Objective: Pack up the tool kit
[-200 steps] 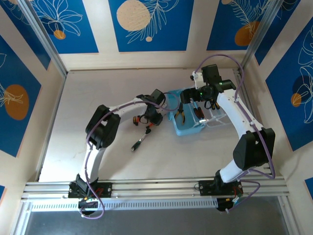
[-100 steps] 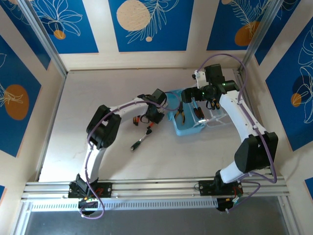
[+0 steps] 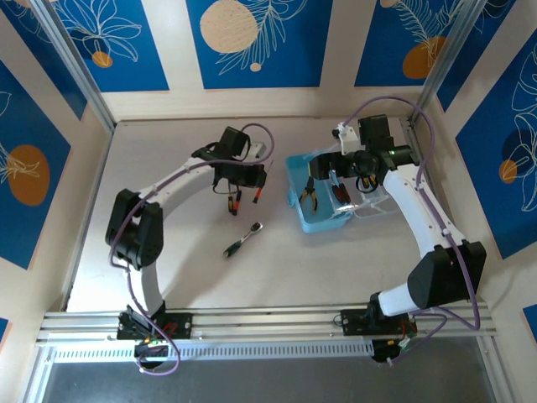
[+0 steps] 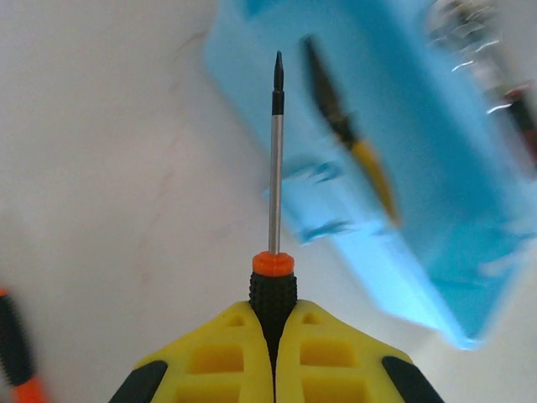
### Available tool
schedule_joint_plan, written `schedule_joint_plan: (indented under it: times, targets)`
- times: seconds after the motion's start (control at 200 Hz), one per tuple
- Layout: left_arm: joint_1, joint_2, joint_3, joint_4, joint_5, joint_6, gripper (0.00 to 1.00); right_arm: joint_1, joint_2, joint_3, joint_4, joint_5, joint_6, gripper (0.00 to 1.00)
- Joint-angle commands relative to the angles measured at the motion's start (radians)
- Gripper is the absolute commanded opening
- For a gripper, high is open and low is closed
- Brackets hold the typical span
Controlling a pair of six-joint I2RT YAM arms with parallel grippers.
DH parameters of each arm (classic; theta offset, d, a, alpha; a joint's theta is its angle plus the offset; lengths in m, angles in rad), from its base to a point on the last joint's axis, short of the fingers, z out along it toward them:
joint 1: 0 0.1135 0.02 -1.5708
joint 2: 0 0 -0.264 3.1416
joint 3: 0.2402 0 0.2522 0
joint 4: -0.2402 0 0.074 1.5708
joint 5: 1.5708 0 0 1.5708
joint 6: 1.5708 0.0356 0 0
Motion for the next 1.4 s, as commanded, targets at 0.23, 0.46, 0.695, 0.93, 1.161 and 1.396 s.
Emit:
schedule_joint_plan:
  times: [0.23,0.46,0.695,0.93,1.161,1.396]
  targets:
    - [0.002,-0.086,-0.138,0.565,0.345,-0.41,0.0,0.111,0.039,-0.043,0.193,-0.237,0.138,0.98]
    - [0.003,-0.087,-0.17,0.688,0.371,-0.494,0.0,0.16,0.102,-0.011,0.216,-0.244,0.158,0.81]
    - [0.002,-0.083,-0.172,0.738,0.387,-0.527,0.0,0.178,0.131,-0.008,0.234,-0.232,0.173,0.6]
    - [0.002,-0.086,-0.183,0.76,0.391,-0.538,0.0,0.181,0.145,0.0,0.267,-0.231,0.203,0.27]
    - [0.01,-0.088,-0.193,0.755,0.389,-0.529,0.14,0.161,0.131,-0.009,0.271,-0.242,0.215,0.0]
    - [0.103,-0.175,-0.177,0.401,0.255,-0.264,1.0,-0.008,0.047,0.001,0.115,-0.184,0.101,0.0]
